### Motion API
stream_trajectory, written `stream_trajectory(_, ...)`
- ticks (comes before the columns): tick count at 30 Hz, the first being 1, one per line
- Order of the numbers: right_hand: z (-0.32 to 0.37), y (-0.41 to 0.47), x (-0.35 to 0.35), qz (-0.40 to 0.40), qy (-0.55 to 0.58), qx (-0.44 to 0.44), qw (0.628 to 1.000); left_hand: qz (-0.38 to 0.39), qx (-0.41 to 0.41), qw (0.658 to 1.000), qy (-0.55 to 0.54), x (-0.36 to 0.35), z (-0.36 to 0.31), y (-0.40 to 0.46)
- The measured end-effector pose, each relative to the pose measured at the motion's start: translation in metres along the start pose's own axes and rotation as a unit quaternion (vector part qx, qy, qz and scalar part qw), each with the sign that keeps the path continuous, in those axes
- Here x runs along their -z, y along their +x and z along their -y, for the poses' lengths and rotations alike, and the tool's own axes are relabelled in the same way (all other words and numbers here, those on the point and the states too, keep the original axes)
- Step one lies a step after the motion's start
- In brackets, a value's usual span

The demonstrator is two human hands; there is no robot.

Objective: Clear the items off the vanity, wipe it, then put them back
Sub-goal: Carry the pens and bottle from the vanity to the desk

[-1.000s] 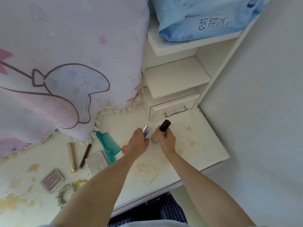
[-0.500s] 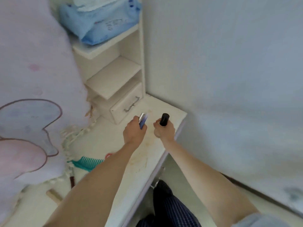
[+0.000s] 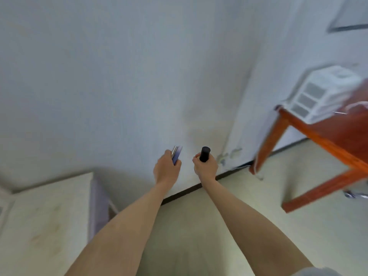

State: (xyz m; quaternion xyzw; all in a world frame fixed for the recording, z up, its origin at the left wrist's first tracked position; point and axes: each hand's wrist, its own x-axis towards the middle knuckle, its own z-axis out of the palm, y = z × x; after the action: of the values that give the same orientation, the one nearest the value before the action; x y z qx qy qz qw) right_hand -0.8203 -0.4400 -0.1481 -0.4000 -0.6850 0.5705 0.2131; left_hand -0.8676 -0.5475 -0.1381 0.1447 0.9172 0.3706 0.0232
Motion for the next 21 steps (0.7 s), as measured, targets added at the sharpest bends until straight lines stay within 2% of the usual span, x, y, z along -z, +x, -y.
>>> stream_trajectory(5,-0.009,0.049,0.121,-0.143,0.048,-0.004,0.989,0.056,-0.092,0.994,-0.024,-0.083,-0.108,0.004)
stream_trajectory(10,-0.016,0.091,0.235,-0.287,0.042,-0.006,0.957,0.099,-0.166,0.98,-0.042,-0.158,-0.212,-0.008)
stream_trajectory(15,-0.031,0.13,0.33,-0.38,0.045,-0.012,0.924,0.152,-0.231,0.96,-0.049,-0.229,-0.294,-0.018)
stream_trajectory(21,-0.054,0.197,0.422,-0.475,0.012,-0.073,0.877,0.208,-0.283,0.934,-0.063,-0.319,-0.377,0.002)
